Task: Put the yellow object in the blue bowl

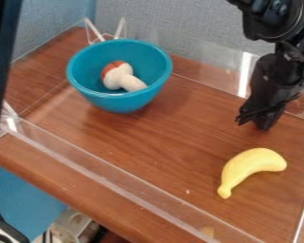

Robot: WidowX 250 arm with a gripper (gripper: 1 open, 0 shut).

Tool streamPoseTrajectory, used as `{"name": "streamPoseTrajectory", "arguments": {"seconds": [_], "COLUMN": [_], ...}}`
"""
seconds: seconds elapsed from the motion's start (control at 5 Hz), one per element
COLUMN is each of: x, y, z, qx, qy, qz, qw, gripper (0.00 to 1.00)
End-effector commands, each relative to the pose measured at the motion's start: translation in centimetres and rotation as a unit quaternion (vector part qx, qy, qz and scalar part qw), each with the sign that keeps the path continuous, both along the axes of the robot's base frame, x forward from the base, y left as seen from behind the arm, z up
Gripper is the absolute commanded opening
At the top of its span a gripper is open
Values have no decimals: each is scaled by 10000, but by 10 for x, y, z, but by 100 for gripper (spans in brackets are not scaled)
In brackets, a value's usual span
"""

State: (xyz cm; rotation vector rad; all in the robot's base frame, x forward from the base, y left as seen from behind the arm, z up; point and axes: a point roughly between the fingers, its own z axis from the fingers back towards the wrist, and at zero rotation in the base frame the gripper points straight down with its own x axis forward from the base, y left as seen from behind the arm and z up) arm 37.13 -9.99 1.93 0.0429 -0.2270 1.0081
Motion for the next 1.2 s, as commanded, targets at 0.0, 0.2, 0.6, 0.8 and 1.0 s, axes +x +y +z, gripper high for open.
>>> {"name": "streamPoseTrajectory", "arguments": {"seconds": [0.0,0.2,0.6,0.8,1.0], "x": [-21,-27,-33,-33,-36], "y": [5,13,14,8,14], "z": [-8,-6,0,2,4], "qx": [173,173,189,229,272], "qy": [319,375,461,484,522], "qz": [87,263,358,237,149], "qw": [9993,9988,9981,9983,9982], "gripper": [0,100,100,100,100]}}
